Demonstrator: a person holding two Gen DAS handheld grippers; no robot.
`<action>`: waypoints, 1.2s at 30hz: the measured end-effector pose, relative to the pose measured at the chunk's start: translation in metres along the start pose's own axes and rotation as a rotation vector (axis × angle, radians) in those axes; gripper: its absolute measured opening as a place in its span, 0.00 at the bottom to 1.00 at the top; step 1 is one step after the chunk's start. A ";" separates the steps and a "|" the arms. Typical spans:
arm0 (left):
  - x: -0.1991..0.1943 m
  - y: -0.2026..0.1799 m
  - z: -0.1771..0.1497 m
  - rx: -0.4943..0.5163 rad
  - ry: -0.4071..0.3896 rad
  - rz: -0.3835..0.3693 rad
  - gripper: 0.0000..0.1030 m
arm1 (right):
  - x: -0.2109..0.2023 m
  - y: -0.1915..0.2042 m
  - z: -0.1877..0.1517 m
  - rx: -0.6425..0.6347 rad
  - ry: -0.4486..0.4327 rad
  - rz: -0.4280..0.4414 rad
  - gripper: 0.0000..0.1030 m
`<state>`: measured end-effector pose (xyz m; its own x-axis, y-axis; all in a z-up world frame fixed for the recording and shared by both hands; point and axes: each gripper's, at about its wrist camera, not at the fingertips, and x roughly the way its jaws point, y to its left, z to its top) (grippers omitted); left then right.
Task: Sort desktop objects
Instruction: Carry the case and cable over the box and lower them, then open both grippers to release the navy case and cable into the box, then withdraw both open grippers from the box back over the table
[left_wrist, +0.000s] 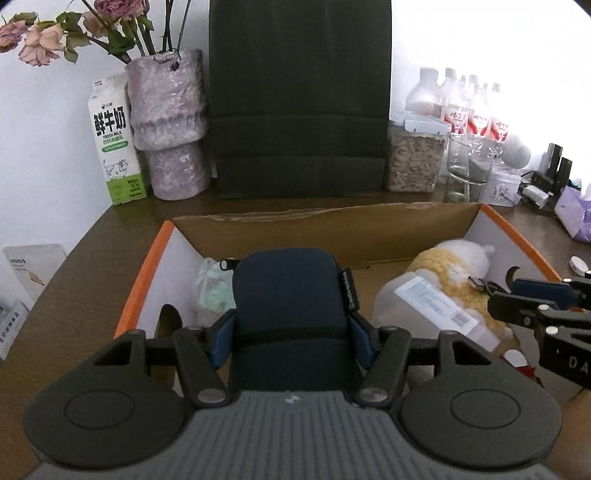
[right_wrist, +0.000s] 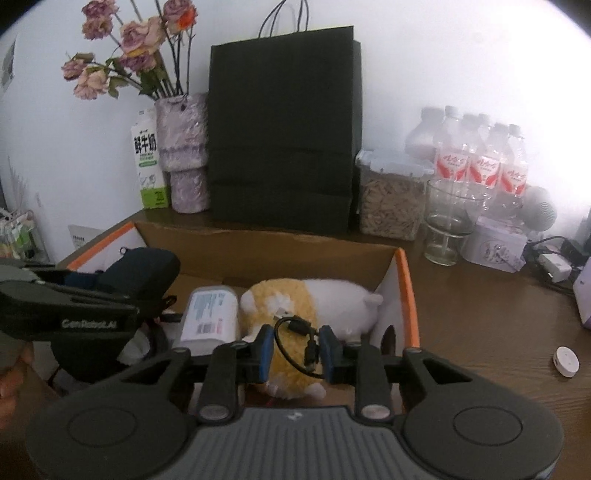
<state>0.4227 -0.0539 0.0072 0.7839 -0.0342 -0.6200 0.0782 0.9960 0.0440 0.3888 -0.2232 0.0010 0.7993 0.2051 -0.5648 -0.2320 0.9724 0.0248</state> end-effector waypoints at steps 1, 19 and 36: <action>0.000 -0.001 0.001 0.002 -0.001 0.002 0.64 | 0.000 0.001 -0.001 -0.002 -0.001 -0.002 0.31; -0.072 0.004 0.000 -0.007 -0.173 0.069 1.00 | -0.051 0.018 0.011 0.008 -0.124 -0.011 1.00; -0.152 0.009 -0.033 -0.023 -0.256 0.053 1.00 | -0.129 0.042 -0.014 -0.020 -0.181 -0.012 1.00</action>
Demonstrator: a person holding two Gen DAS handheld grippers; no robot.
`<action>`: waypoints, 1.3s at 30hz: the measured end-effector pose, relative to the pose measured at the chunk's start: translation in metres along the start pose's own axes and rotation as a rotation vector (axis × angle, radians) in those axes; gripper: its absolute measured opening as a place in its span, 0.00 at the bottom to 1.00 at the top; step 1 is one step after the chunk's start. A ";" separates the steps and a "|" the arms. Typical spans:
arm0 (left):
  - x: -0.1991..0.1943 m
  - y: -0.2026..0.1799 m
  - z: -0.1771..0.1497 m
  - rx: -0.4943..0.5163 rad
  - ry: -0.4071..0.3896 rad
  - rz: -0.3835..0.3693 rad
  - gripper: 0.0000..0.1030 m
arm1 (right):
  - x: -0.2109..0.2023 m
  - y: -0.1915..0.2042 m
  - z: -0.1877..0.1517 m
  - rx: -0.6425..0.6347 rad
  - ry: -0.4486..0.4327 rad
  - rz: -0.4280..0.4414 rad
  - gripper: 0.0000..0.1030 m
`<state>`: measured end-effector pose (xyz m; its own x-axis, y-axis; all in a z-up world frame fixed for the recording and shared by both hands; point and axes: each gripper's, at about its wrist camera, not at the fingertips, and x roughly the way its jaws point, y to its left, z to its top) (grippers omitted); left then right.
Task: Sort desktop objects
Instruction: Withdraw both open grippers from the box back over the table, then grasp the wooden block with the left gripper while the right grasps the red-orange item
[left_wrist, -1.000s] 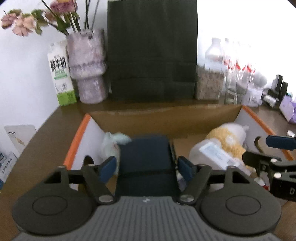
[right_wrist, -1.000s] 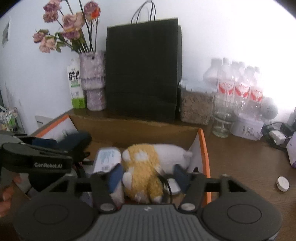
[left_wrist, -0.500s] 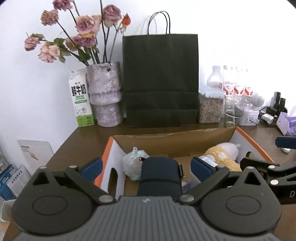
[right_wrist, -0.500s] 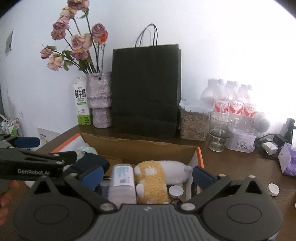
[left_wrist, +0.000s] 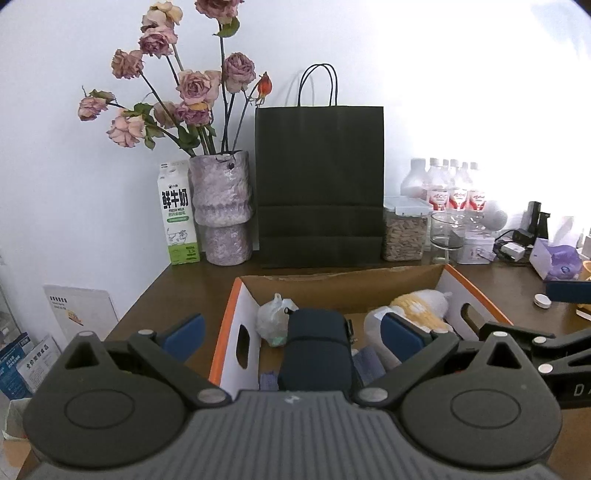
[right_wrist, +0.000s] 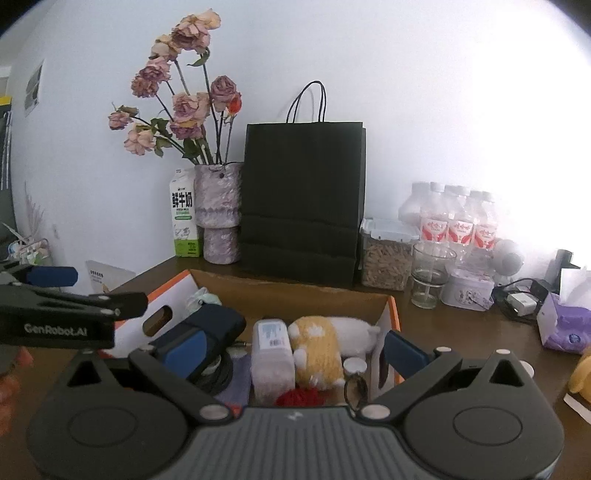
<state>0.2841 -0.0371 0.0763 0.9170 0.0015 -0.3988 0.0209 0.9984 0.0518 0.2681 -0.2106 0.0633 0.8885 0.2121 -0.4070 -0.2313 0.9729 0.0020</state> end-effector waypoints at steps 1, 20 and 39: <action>-0.003 0.001 -0.002 -0.002 0.002 -0.002 1.00 | -0.003 0.001 -0.003 0.001 0.004 -0.001 1.00; -0.011 0.019 -0.066 -0.021 0.146 -0.017 1.00 | -0.011 0.005 -0.080 -0.014 0.182 -0.014 1.00; 0.029 -0.001 -0.089 -0.017 0.249 -0.069 1.00 | 0.024 -0.015 -0.100 0.015 0.273 -0.055 0.93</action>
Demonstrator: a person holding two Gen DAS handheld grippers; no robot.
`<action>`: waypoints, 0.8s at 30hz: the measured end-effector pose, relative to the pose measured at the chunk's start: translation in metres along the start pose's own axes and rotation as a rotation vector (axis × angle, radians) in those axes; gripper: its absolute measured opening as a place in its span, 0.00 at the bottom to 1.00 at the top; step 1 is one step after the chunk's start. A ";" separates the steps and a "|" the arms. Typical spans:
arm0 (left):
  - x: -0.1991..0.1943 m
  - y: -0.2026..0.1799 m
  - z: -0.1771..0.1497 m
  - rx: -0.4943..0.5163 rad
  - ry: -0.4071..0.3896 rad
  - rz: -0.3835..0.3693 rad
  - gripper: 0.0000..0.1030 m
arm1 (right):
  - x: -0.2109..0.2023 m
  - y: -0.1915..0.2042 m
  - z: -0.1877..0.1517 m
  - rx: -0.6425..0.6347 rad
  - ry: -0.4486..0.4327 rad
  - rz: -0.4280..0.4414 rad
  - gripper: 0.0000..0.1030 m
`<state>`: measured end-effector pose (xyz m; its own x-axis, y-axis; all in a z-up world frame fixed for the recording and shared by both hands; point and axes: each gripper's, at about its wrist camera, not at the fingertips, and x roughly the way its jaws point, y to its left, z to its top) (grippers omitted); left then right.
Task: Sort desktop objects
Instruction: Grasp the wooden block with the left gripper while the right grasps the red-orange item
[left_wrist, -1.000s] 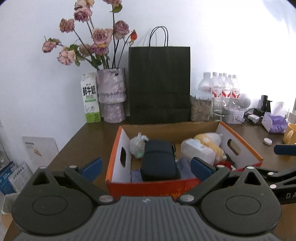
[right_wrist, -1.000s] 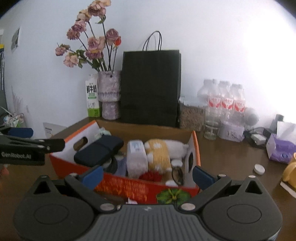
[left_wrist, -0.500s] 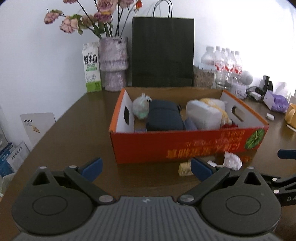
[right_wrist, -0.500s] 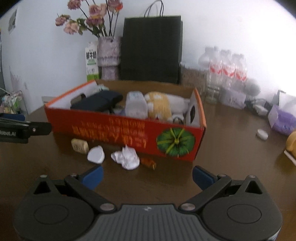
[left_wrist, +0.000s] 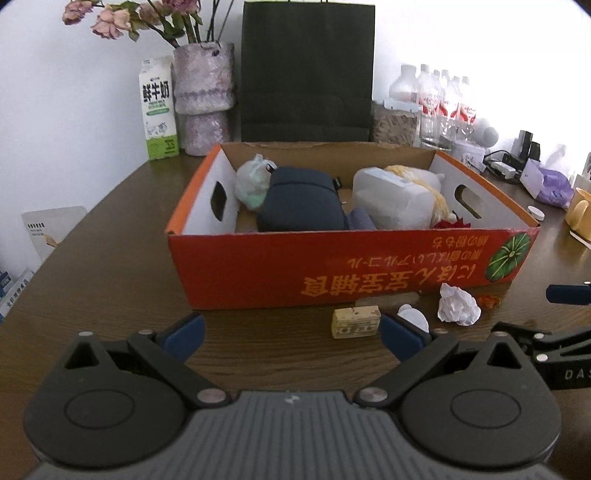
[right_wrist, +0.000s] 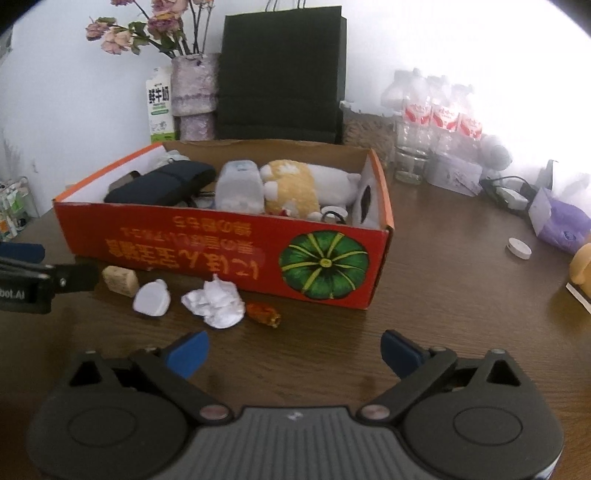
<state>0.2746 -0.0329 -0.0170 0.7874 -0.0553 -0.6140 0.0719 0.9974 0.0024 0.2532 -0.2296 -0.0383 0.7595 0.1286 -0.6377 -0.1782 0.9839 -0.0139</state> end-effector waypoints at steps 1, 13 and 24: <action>0.003 -0.001 0.000 0.000 0.004 0.000 1.00 | 0.002 -0.001 0.001 -0.002 0.003 -0.003 0.92; 0.028 -0.016 0.003 -0.001 0.043 -0.020 0.83 | 0.020 -0.007 0.010 0.011 0.005 0.051 0.60; 0.032 -0.021 0.003 -0.007 0.033 -0.055 0.54 | 0.022 0.002 0.010 -0.034 -0.015 0.121 0.25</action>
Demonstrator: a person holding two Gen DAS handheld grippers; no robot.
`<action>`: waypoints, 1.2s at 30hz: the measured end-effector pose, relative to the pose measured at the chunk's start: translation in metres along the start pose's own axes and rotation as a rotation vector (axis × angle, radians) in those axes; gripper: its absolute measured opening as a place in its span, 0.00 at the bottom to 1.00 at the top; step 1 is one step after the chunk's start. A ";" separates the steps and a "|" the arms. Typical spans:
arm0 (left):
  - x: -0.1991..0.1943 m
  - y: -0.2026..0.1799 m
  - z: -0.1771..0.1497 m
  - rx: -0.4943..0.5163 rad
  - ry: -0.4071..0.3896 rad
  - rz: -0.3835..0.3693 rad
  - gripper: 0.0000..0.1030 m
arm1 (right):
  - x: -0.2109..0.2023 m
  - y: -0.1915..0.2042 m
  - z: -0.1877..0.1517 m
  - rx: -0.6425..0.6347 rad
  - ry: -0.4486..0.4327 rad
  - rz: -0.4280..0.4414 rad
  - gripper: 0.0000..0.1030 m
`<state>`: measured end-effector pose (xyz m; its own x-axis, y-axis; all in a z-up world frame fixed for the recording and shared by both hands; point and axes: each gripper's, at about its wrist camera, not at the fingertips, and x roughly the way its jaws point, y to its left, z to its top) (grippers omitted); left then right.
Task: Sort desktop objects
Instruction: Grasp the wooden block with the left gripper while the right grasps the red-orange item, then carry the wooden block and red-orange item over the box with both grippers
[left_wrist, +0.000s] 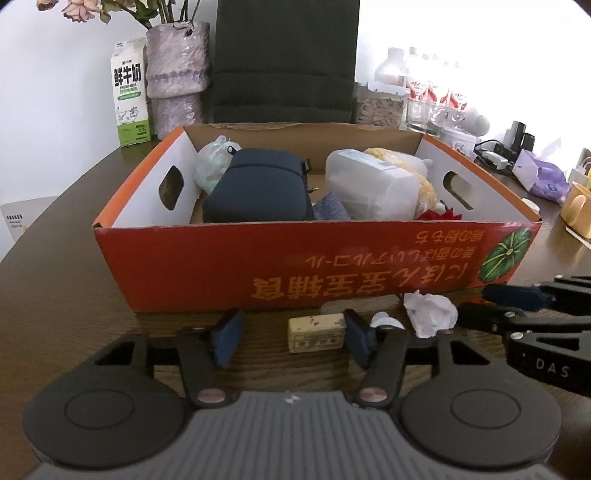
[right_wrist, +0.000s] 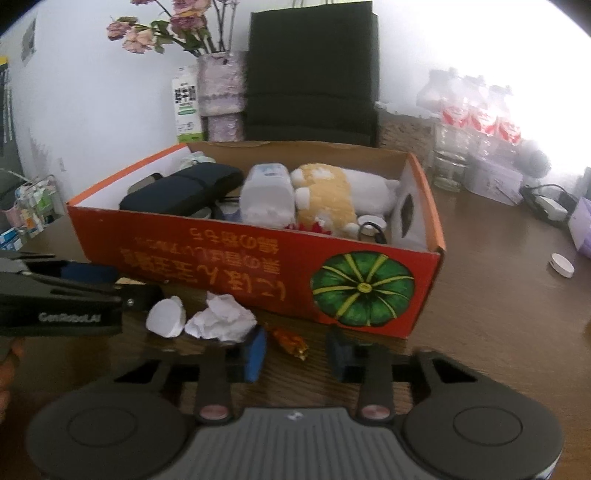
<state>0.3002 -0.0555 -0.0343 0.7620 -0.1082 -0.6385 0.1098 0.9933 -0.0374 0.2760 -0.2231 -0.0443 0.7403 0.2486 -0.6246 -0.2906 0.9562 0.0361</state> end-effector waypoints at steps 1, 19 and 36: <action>0.000 0.000 0.000 -0.002 -0.002 -0.004 0.50 | 0.000 0.001 0.000 -0.003 -0.002 0.002 0.25; -0.003 -0.008 -0.004 0.034 -0.028 -0.016 0.31 | -0.003 0.009 -0.004 -0.024 -0.022 -0.010 0.12; -0.049 -0.002 -0.001 0.019 -0.111 -0.013 0.31 | -0.045 0.026 0.000 -0.033 -0.110 0.002 0.12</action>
<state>0.2621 -0.0526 -0.0042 0.8263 -0.1265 -0.5489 0.1318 0.9908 -0.0299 0.2352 -0.2092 -0.0158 0.8010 0.2680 -0.5354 -0.3110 0.9504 0.0105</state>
